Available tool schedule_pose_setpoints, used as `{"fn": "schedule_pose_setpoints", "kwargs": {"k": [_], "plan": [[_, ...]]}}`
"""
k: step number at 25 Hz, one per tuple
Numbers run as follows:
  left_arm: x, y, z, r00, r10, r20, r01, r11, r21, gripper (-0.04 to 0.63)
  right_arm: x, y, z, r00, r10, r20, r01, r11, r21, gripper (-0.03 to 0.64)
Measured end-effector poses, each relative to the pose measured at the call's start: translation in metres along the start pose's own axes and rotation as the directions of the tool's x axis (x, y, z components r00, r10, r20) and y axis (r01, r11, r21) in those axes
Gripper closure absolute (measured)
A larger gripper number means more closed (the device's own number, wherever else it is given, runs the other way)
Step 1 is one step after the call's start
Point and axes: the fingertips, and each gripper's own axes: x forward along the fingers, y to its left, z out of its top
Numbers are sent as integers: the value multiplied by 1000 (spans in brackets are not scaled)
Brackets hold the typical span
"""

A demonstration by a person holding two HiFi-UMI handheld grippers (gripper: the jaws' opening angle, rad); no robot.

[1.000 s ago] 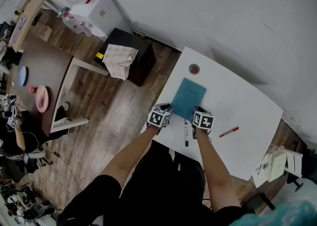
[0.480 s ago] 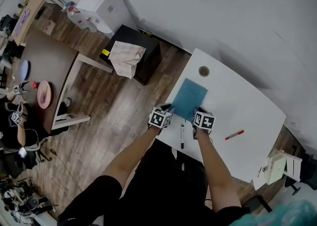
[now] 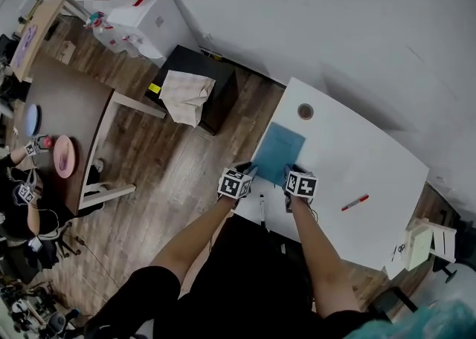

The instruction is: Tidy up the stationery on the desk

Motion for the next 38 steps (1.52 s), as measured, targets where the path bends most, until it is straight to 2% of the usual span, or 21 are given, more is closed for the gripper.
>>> {"fn": "schedule_pose_setpoints", "kwargs": {"k": [15,22,26,31,34,38], "plan": [[0,-1,-2,997,-48,-56,49,998,26,488,-1,1,1,1000,-12,-9,12,1000,26,510],[-2,3,-1,998,-29,-59,31,999,34,488,1,6,-3,1000,-4,5,4,995,96,508],[-1,6,1,998,-39,-56,41,999,24,488,1,8,-5,1000,-5,16,4,995,95,508],[0,2,1,997,-43,-66,46,998,44,480,1,5,-4,1000,6,14,-7,995,100,506],[1,0,-1,996,-50,-70,52,998,29,480,1,3,-5,1000,-4,15,2,994,109,506],[2,-2,-4,996,-57,-62,55,998,-34,479,-2,1,-9,1000,-12,22,9,990,139,506]]}}
